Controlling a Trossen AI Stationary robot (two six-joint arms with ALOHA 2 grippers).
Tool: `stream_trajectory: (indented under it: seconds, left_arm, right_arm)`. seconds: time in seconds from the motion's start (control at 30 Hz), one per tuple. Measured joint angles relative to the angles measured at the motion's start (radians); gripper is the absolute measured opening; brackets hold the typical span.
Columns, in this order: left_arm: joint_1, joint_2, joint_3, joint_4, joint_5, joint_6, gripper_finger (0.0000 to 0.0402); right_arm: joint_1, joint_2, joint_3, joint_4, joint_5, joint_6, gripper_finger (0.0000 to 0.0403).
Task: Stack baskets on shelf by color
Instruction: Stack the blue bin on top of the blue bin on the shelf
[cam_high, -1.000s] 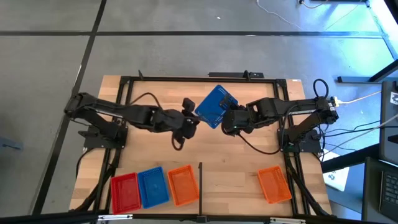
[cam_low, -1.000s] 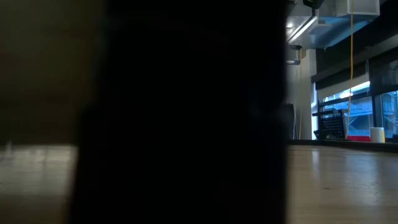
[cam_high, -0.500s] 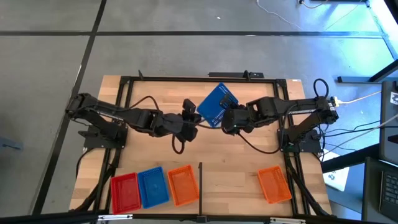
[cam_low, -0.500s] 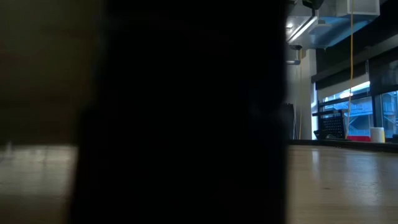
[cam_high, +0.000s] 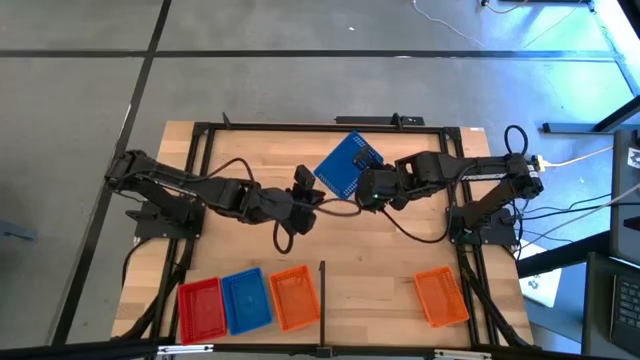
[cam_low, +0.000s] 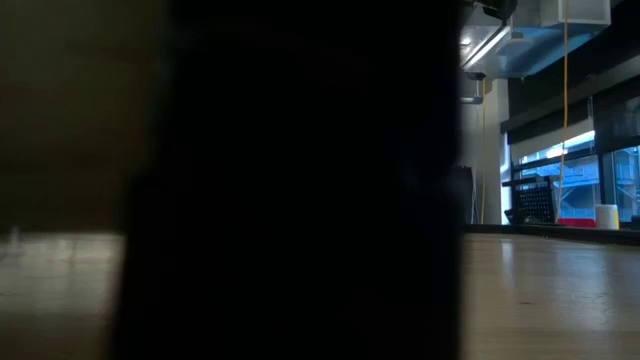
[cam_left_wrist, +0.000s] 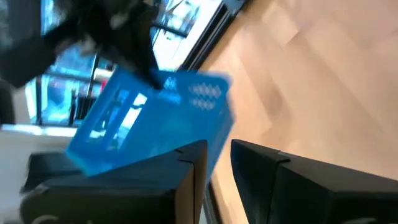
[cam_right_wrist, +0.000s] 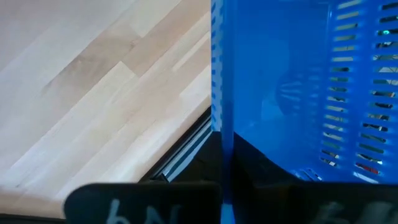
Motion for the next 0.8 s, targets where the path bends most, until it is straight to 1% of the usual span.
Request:
stream_trajectory:
  seconds: [0.13,0.3,0.37,0.53,0.73,0.8]
  left_arm:
    - [0.037,0.000,0.000,0.000,-0.036,0.003,0.0069]
    - [0.074,0.000,0.000,-0.001,-0.033,0.006,0.0069]
    - [0.086,0.000,0.000,-0.001,-0.014,0.006,0.0069]
    - [0.108,0.000,0.000,-0.002,0.086,0.006,0.0069]
    - [0.137,0.000,0.000,-0.034,0.144,0.002,0.0069]
    - [0.145,0.000,0.000,-0.035,0.147,-0.016,0.0069]
  right_arm:
    - [0.001,0.000,0.000,0.000,0.000,0.000,0.0000]
    - [0.001,0.000,0.000,0.006,-0.031,0.000,0.0000]
    - [0.001,0.000,0.000,0.008,-0.030,0.000,0.0000]
    - [0.001,0.000,0.000,0.011,-0.030,0.000,0.0000]
    - [0.001,0.000,0.000,0.014,-0.025,-0.003,0.0000]
    - [0.001,0.000,0.000,0.017,-0.019,-0.003,0.0000]
